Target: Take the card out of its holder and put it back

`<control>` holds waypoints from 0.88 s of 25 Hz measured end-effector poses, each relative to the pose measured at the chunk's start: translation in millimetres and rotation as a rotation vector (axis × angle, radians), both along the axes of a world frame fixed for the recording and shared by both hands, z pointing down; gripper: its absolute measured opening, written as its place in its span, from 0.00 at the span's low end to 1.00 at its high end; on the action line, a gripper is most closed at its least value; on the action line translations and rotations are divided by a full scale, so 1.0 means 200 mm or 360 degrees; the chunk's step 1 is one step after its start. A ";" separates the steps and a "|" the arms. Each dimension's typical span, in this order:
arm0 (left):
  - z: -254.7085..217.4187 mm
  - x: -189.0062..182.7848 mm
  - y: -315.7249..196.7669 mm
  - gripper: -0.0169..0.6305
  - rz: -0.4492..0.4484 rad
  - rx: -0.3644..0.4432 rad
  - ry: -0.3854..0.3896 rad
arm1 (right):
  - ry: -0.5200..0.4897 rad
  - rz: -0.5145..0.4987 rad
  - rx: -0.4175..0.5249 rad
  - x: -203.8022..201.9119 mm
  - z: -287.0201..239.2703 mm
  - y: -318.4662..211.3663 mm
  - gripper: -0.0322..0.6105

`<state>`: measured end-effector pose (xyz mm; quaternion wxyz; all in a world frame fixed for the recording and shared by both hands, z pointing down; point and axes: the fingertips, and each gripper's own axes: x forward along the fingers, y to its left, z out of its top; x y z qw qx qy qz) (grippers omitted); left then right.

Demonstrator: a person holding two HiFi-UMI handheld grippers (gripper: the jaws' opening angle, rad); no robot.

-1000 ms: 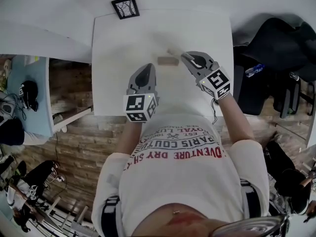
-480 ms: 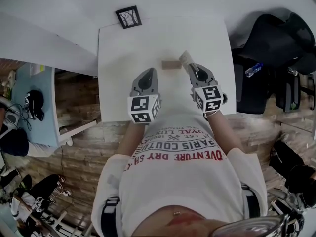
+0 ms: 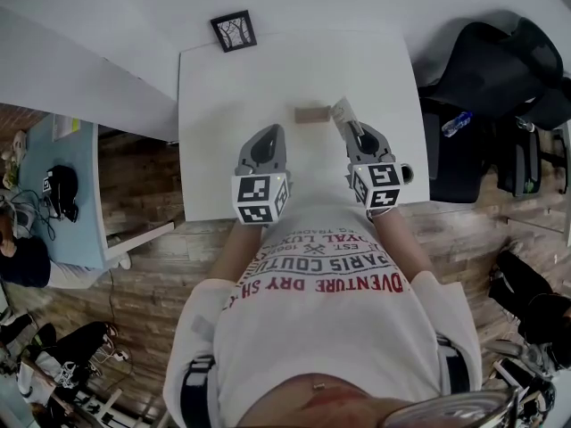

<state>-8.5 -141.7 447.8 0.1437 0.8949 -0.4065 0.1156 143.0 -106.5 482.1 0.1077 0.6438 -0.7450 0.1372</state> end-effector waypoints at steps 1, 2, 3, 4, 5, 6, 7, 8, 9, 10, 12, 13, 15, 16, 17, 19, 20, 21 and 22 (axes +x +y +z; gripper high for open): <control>-0.01 0.00 0.00 0.06 0.0004 0.0007 -0.0003 | 0.0002 -0.0002 0.0005 0.00 -0.01 0.00 0.11; -0.01 -0.01 0.00 0.06 0.0010 0.0012 -0.0006 | 0.0005 -0.0007 0.0016 -0.01 -0.02 0.00 0.11; -0.02 -0.01 0.00 0.06 0.0017 0.0016 -0.0009 | 0.0008 -0.0015 0.0031 -0.01 -0.03 0.00 0.11; -0.02 -0.01 0.00 0.06 0.0026 0.0020 -0.0012 | 0.0013 -0.0022 0.0045 -0.02 -0.04 0.00 0.11; -0.02 -0.01 0.00 0.06 0.0033 0.0022 -0.0013 | 0.0023 -0.0027 0.0053 -0.02 -0.05 -0.01 0.11; -0.03 -0.01 0.00 0.06 0.0036 0.0022 -0.0010 | 0.0035 -0.0033 0.0056 -0.03 -0.05 -0.01 0.11; -0.03 -0.01 0.00 0.06 0.0035 0.0020 0.0000 | 0.0044 -0.0040 0.0056 -0.03 -0.06 -0.01 0.11; -0.03 -0.01 0.00 0.06 0.0030 0.0016 0.0016 | 0.0048 -0.0047 0.0056 -0.03 -0.06 -0.01 0.11; -0.04 -0.01 0.00 0.06 0.0024 0.0011 0.0034 | 0.0047 -0.0053 0.0057 -0.04 -0.06 0.00 0.11; -0.04 -0.01 0.00 0.06 0.0020 0.0007 0.0049 | 0.0045 -0.0058 0.0057 -0.04 -0.06 0.00 0.11; -0.04 -0.01 0.01 0.06 0.0019 0.0007 0.0058 | 0.0044 -0.0063 0.0054 -0.04 -0.06 0.00 0.11; -0.04 0.00 0.01 0.06 0.0021 0.0009 0.0056 | 0.0043 -0.0063 0.0052 -0.04 -0.05 0.01 0.11; -0.03 0.01 0.01 0.06 0.0021 0.0009 0.0052 | 0.0039 -0.0062 0.0047 -0.02 -0.05 0.01 0.11; -0.03 0.01 0.01 0.06 0.0020 0.0006 0.0052 | 0.0036 -0.0062 0.0043 -0.02 -0.05 0.01 0.11; -0.03 0.02 0.01 0.06 0.0017 0.0002 0.0053 | 0.0033 -0.0063 0.0040 -0.01 -0.04 0.01 0.11; -0.03 0.02 0.01 0.06 0.0007 -0.0004 0.0056 | 0.0024 -0.0065 0.0034 0.00 -0.04 0.00 0.11; -0.03 0.02 0.01 0.06 0.0000 -0.0008 0.0056 | 0.0019 -0.0067 0.0032 0.00 -0.04 0.00 0.11; -0.02 0.02 0.01 0.06 -0.0008 -0.0012 0.0056 | 0.0014 -0.0070 0.0030 0.01 -0.03 0.01 0.11; -0.02 0.02 0.01 0.06 -0.0017 -0.0014 0.0056 | 0.0009 -0.0075 0.0026 0.01 -0.03 0.01 0.11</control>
